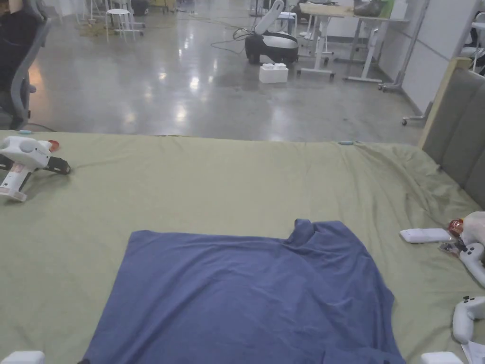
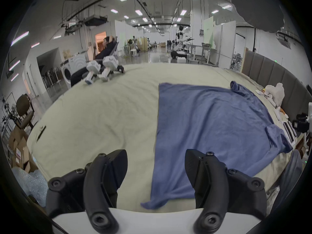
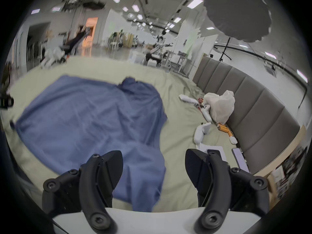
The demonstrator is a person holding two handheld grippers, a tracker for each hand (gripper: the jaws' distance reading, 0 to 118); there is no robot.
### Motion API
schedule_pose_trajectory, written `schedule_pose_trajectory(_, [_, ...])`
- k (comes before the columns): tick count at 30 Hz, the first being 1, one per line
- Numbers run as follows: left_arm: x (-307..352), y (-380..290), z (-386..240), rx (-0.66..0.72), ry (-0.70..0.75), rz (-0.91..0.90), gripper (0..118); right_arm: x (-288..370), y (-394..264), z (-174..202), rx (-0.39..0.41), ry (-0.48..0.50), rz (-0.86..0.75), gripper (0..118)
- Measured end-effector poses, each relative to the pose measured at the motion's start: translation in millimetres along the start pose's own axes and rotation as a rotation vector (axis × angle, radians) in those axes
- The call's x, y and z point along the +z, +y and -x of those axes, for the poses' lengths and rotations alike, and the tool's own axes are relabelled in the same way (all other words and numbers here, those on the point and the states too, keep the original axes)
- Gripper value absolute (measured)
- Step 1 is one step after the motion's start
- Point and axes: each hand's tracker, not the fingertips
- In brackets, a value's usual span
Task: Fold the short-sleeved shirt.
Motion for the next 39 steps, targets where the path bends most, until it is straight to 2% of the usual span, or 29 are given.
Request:
schedule_pose_trajectory(3, [-1, 20, -15, 0.001, -0.033, -0.07, 74, -3, 24, 11, -0.097, 0.031, -0.086, 81])
schedule_pose_trajectory(6, [-10, 37, -31, -0.006, -0.048, -0.151, 62, -5, 49, 28, -0.158, 0.044, -0.208, 74])
schedule_pose_trajectory(8, [-12, 51, -45, -0.001, -0.05, -0.214, 42, -5, 63, 43, -0.186, 0.052, -0.282, 55])
schedule_pose_trajectory(9, [-11, 55, -54, 0.001, -0.052, -0.242, 33, -4, 69, 48, -0.196, 0.051, -0.307, 41])
schedule_pose_trajectory(10, [-9, 60, -60, 0.007, -0.051, -0.278, 22, -3, 74, 53, -0.21, 0.066, -0.345, 22])
schedule_pose_trajectory(11, [-8, 65, -66, 0.011, -0.055, -0.311, 14, -2, 79, 57, -0.223, 0.066, -0.376, 14])
schedule_pose_trajectory(13, [-5, 71, -76, 0.007, -0.048, -0.377, 0, 1, 86, 65, -0.231, 0.047, -0.419, 12])
schedule_pose_trajectory(15, [2, 76, -83, -0.008, -0.059, -0.443, 0, 5, 91, 68, -0.257, 0.059, -0.454, 6])
schedule_pose_trajectory(18, [8, 80, -88, -0.042, -0.048, -0.491, 0, 7, 96, 72, -0.255, 0.045, -0.482, 4])
schedule_pose_trajectory(24, [18, 75, -71, -0.046, -0.032, -0.45, 0, 10, 98, 67, -0.255, 0.066, -0.478, 3])
schedule_pose_trajectory(27, [15, 60, -44, -0.033, -0.035, -0.285, 0, 9, 94, 67, -0.217, 0.086, -0.466, 1])
schedule_pose_trajectory(31, [13, 26, 0, 0.076, -0.06, -0.052, 0, 5, 85, 69, -0.206, 0.123, -0.434, 0])
schedule_pose_trajectory(36, [12, -14, 30, 0.07, -0.051, 0.202, 0, -2, 77, 75, -0.199, 0.154, -0.379, 0])
schedule_pose_trajectory(37, [4, -23, 37, 0.071, -0.055, 0.238, 1, -3, 75, 76, -0.197, 0.159, -0.369, 0])
schedule_pose_trajectory(39, [-1, -34, 42, 0.089, -0.042, 0.295, 12, -7, 73, 79, -0.186, 0.167, -0.349, 0])
